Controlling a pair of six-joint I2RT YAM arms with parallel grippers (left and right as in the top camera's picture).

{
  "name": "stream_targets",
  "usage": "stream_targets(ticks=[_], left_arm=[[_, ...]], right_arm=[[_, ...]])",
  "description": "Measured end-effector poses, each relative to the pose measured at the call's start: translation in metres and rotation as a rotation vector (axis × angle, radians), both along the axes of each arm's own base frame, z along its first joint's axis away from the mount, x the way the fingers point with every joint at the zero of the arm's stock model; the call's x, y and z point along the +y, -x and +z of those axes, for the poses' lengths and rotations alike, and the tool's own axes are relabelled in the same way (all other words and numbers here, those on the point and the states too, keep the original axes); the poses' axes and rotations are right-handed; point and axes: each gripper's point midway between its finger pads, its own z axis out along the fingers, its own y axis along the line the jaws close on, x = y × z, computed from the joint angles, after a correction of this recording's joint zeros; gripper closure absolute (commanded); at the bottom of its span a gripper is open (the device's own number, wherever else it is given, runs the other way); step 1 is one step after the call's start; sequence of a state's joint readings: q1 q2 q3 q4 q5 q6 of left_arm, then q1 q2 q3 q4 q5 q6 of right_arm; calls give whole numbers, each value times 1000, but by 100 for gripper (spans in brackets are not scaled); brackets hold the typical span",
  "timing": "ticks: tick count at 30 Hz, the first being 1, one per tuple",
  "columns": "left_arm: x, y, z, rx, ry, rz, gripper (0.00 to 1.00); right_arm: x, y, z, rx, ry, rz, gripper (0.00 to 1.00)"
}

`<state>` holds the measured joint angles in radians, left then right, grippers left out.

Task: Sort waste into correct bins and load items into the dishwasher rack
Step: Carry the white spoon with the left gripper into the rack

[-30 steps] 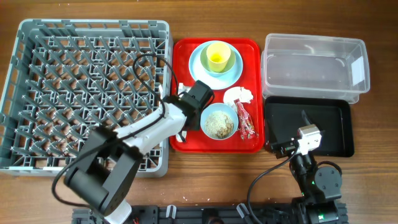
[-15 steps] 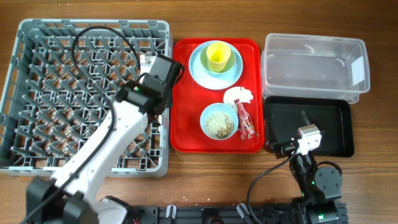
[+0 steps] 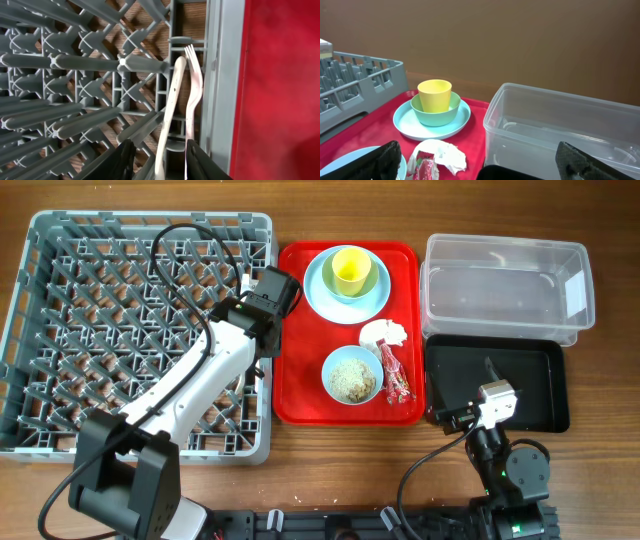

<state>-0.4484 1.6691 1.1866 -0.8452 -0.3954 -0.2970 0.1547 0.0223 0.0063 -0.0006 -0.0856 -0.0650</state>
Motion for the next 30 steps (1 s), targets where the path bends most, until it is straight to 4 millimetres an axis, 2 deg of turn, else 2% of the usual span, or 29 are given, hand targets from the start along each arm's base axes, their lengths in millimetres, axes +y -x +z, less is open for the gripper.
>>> stream_targets(ticks=[1, 2, 4, 5, 8, 9, 10, 17, 30], left_arm=[[0, 0, 0, -1, 0, 0, 64], [0, -1, 5, -14, 7, 0, 52], [-5, -5, 23, -62, 47, 7, 14], [-9, -8, 40, -109, 90, 14, 0], [-38, -1, 100, -216, 338, -30, 0], [-44, 4, 114, -233, 395, -51, 0], [-50, 7, 119, -232, 432, -68, 0], [-58, 11, 117, -206, 475, -86, 0], [-58, 11, 117, -205, 475, -86, 0]], right_arm=[[0, 0, 0, 0, 0, 0, 0], [0, 0, 0, 0, 0, 0, 0], [0, 0, 0, 0, 0, 0, 0], [0, 0, 0, 0, 0, 0, 0], [0, 0, 0, 0, 0, 0, 0], [0, 0, 0, 0, 0, 0, 0], [0, 0, 0, 0, 0, 0, 0], [0, 0, 0, 0, 0, 0, 0], [0, 0, 0, 0, 0, 0, 0]])
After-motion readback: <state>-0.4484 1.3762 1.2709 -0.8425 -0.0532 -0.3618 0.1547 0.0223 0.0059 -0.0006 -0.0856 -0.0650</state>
